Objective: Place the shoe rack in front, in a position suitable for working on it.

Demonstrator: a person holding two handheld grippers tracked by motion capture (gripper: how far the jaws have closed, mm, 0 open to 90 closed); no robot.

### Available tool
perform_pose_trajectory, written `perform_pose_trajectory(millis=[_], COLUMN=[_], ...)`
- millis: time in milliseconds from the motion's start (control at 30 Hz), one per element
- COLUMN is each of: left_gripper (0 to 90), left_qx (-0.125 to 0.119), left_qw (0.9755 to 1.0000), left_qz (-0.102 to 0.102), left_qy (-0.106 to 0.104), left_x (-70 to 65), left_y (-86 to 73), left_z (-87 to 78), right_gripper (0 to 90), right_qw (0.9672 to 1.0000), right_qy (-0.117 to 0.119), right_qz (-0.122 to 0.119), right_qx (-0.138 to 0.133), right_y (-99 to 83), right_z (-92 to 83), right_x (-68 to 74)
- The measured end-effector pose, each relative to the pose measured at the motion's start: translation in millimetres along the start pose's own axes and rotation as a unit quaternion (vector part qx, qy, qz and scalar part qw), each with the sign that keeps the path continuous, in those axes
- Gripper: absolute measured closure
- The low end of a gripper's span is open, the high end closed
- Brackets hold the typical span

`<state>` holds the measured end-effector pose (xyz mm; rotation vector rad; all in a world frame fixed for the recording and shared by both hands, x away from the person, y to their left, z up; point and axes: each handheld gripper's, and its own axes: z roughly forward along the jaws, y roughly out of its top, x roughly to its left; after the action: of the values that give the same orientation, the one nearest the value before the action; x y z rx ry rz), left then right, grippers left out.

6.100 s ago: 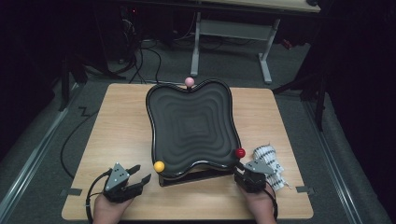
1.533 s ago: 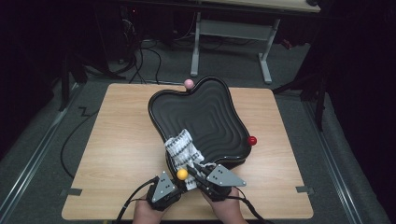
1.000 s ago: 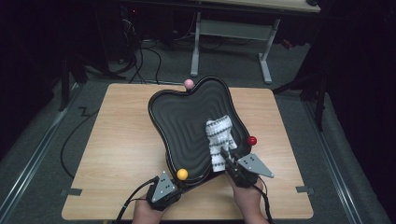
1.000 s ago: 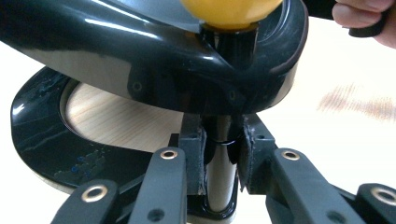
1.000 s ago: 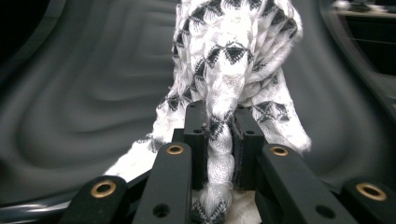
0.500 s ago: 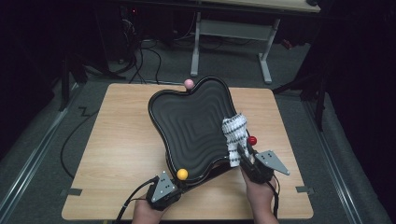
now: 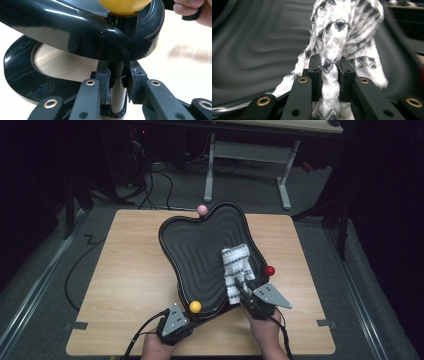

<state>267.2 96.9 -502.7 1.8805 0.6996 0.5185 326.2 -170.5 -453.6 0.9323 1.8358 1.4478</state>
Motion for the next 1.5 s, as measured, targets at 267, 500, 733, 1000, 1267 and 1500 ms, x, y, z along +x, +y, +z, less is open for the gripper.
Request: perform_pose_trajectory(millis=[267, 500, 733, 1000, 1267, 1500], left_gripper=[74.2, 74.2, 74.2, 74.2, 74.2, 74.2], left_qx=[0.000, 0.001, 0.000, 0.000, 0.000, 0.000], left_qw=[1.0000, 1.0000, 1.0000, 1.0000, 1.0000, 1.0000], left_qz=[0.000, 0.000, 0.000, 0.000, 0.000, -0.001], left_qy=[-0.001, 0.000, -0.001, -0.001, -0.002, -0.002], left_x=[0.2, 0.2, 0.6, 0.5, 0.6, 0.8], left_y=[-0.1, -0.1, -0.3, -0.4, -0.4, -0.4], left_z=[0.0, -0.1, -0.3, -0.4, -0.3, -0.4], right_gripper=[76.8, 77.4, 77.8, 77.3, 77.3, 77.2], right_qw=[0.9955, 0.9868, 0.9862, 0.9921, 0.9992, 0.9998], right_qy=[0.090, 0.153, 0.156, 0.117, 0.038, -0.014], right_qz=[-0.032, -0.051, -0.056, -0.045, -0.006, 0.016], right_qx=[-0.003, -0.001, 0.000, 0.005, 0.003, 0.005], right_y=[1.5, -1.1, -1.1, 2.0, 2.9, -0.2], right_z=[7.2, 6.8, 6.8, 6.7, 4.1, -0.5], right_x=[46.9, 70.2, 72.8, 60.8, 17.3, -10.6])
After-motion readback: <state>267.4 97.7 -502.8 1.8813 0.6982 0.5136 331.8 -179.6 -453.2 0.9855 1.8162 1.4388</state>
